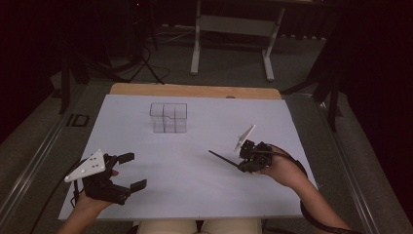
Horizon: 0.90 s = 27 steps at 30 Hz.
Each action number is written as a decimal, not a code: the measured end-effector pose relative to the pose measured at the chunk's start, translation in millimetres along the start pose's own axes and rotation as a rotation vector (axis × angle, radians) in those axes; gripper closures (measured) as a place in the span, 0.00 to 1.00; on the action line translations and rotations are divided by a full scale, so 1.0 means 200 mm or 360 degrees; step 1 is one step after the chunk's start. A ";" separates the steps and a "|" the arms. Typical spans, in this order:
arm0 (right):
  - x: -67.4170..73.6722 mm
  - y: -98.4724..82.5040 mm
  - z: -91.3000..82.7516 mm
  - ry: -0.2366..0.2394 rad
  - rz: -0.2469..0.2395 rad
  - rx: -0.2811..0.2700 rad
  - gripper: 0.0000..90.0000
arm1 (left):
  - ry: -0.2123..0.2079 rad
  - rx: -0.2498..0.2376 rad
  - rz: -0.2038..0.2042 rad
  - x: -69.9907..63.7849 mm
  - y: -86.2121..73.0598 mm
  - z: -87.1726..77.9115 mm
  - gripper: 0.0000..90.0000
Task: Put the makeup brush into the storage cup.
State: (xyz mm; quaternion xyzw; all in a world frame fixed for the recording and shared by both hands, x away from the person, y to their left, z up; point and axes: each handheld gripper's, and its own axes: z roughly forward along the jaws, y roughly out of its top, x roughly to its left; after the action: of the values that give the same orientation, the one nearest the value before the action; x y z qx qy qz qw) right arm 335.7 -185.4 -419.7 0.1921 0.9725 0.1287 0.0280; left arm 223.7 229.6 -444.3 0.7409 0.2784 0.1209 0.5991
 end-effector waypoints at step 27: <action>0.16 0.13 -0.03 0.0087 -0.0272 0.0003 0.93 | -0.0328 0.0206 0.0109 -0.01 0.17 0.37 0.04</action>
State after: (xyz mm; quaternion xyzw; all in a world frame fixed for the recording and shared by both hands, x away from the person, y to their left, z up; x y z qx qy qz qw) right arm 316.1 -151.1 -406.9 0.1047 0.9859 0.1301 0.0122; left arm 269.0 164.2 -430.3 0.7957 0.1971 0.0462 0.5709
